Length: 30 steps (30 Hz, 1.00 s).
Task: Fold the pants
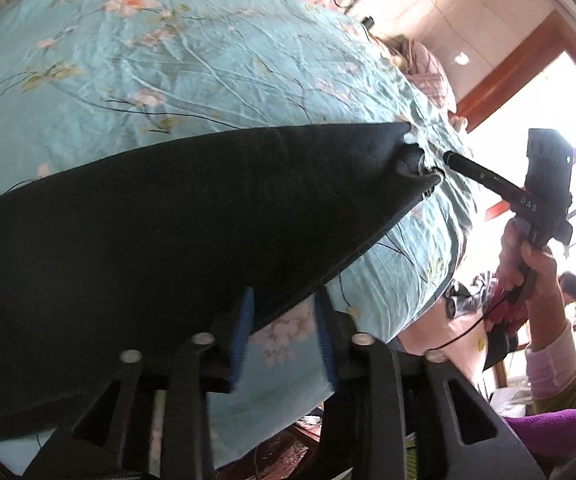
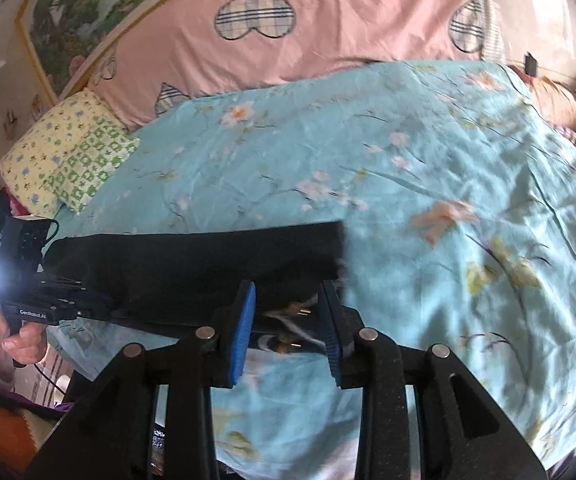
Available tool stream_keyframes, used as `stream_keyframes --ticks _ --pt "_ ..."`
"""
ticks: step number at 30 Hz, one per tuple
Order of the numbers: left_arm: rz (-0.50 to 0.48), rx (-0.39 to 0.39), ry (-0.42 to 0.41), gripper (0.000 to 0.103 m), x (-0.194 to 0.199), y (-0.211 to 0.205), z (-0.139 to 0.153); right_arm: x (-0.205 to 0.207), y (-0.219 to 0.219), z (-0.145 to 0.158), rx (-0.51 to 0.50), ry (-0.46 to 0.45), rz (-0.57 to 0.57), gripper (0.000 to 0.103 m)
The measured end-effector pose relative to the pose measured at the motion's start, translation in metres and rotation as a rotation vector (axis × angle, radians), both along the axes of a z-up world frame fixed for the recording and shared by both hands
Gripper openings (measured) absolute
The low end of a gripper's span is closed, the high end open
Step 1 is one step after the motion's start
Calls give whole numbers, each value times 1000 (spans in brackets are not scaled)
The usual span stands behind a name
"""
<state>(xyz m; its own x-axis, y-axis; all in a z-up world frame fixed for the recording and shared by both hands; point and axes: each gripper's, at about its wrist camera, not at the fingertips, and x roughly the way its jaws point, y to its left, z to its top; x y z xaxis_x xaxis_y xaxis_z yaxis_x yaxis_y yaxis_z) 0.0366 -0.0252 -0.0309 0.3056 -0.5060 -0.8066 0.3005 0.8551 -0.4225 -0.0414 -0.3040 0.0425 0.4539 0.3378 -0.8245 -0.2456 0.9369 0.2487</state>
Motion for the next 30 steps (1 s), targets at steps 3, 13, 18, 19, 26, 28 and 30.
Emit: stream_keyframes --ticks 3,13,18,19,26,28,30 --pt "57 -24 5 44 -7 17 2 1 20 -1 39 0 34 34" --pt "271 -52 13 44 -38 95 5 7 111 -22 124 37 205 34" --pt "394 -66 16 44 -58 136 6 7 152 -32 146 58 289 34" --pt "414 -68 17 44 -61 143 5 7 161 -34 156 65 309 34" --pt "594 -82 18 44 -88 196 5 2 217 -47 210 100 414 34" --pt "649 -87 19 44 -97 214 5 -2 234 -52 209 108 449 34" --pt "705 -84 21 45 -104 232 5 -5 250 -55 192 110 482 34"
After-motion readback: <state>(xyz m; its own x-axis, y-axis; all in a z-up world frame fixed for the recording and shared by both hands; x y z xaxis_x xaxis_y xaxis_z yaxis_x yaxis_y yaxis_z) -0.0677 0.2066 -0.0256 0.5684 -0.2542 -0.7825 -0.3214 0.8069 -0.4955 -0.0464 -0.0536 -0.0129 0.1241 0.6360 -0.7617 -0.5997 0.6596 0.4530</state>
